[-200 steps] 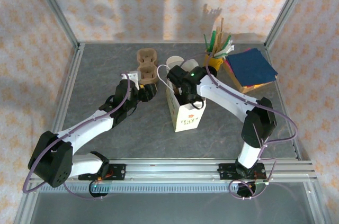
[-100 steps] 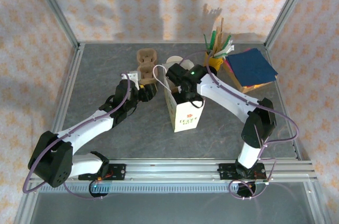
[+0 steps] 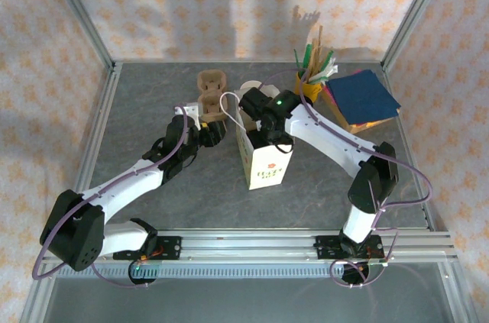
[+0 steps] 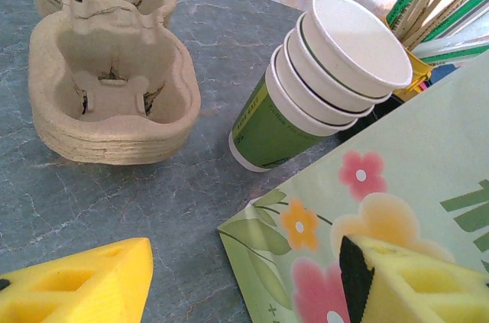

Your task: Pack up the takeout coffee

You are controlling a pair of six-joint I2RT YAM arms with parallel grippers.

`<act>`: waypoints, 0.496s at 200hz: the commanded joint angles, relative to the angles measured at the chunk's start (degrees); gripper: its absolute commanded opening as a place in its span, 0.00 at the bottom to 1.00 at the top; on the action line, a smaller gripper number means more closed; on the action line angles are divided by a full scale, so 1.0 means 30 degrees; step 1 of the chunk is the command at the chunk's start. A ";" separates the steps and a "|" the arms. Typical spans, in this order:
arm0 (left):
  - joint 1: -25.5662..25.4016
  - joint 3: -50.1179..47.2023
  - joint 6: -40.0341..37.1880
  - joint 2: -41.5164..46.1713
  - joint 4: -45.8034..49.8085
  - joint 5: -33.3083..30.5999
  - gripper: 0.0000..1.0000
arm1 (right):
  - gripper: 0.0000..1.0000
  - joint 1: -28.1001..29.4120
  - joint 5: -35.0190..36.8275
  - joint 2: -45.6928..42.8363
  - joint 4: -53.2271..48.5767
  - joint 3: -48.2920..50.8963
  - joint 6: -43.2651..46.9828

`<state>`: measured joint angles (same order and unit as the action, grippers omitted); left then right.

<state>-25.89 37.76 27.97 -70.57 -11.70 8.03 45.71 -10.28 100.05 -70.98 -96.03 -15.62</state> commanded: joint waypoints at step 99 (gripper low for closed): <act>-0.0126 -0.0078 -0.0153 0.0394 -0.0171 -0.0364 0.68 | 0.71 0.0200 0.0557 -0.0038 -0.0407 -0.0377 -0.0157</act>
<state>-25.89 37.76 27.97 -70.57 -11.70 8.03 45.98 -10.28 100.07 -71.18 -96.47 -15.62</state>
